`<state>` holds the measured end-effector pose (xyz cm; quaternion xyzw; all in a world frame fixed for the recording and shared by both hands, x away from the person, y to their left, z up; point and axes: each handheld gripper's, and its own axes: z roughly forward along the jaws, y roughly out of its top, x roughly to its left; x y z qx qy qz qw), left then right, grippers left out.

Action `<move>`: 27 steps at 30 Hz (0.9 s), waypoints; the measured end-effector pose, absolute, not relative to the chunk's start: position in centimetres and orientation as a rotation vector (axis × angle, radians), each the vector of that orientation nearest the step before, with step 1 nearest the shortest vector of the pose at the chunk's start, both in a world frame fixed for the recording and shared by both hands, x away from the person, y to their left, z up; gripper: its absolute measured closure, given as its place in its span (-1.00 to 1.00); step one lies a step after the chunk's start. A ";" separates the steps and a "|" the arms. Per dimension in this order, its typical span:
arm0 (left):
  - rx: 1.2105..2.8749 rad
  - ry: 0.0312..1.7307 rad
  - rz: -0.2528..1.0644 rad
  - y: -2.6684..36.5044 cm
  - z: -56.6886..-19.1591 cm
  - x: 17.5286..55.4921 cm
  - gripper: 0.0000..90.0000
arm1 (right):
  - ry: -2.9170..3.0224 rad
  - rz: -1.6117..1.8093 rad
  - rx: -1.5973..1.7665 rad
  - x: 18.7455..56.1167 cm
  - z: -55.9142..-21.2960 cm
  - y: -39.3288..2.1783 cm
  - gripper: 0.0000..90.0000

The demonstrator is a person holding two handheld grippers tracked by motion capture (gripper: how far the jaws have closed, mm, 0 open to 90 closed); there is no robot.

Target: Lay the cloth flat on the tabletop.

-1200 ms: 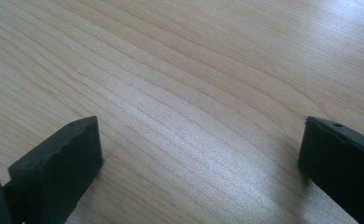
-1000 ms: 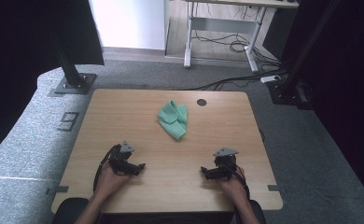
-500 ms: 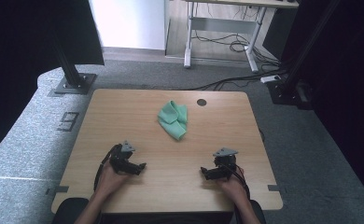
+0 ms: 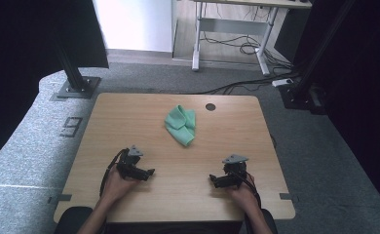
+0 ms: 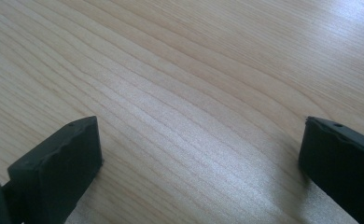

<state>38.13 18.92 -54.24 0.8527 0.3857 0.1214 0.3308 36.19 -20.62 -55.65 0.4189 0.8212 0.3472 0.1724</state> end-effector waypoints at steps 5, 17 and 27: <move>2.210 0.986 0.311 18.5 -53.5 38.4 -0.86 | 2.330 0.985 1.188 36.2 -55.7 -20.6 -1.00; 2.220 0.912 0.321 16.0 -51.7 40.0 -0.78 | 2.330 0.985 1.189 36.2 -55.6 -20.6 -1.00; 2.207 0.859 0.284 13.0 -50.1 42.7 -0.68 | 2.330 0.986 1.189 36.2 -55.6 -20.6 -1.00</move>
